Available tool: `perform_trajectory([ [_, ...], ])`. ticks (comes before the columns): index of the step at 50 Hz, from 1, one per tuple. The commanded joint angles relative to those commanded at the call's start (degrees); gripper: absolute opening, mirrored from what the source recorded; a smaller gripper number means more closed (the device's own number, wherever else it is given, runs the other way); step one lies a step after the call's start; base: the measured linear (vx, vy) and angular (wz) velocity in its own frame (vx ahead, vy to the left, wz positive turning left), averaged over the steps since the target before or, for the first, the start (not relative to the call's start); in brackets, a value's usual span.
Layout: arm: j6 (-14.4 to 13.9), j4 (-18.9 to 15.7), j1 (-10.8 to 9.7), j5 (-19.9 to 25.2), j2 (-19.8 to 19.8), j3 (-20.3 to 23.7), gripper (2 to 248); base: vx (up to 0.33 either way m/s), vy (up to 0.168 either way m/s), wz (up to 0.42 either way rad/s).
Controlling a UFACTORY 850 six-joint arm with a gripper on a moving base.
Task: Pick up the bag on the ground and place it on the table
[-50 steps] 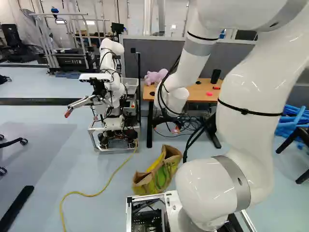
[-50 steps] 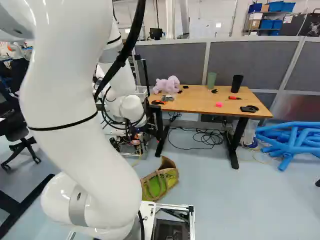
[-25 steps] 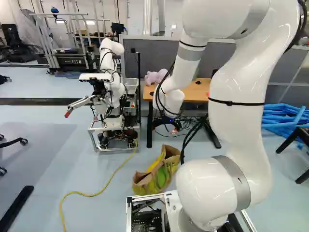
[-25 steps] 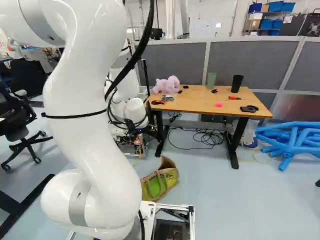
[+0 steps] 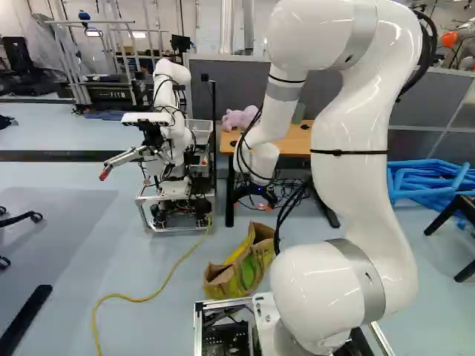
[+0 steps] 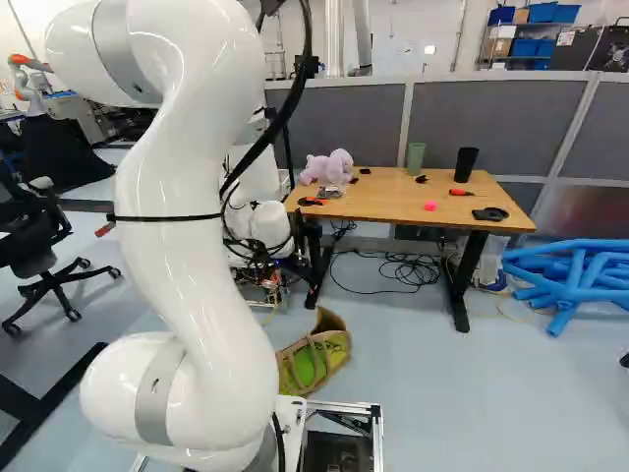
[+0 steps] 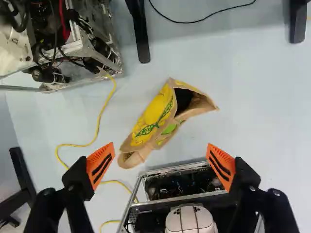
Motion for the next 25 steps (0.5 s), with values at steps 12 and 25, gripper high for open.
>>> perform_trajectory([
  [12, 7.2, 0.0, 0.0, 0.0, -3.17, -1.63, 247, 0.0, 0.0, 0.0],
  [25, 15.03, 0.0, 0.0, 0.0, -6.57, -3.45, 247, 0.0, 0.0, 0.0],
])
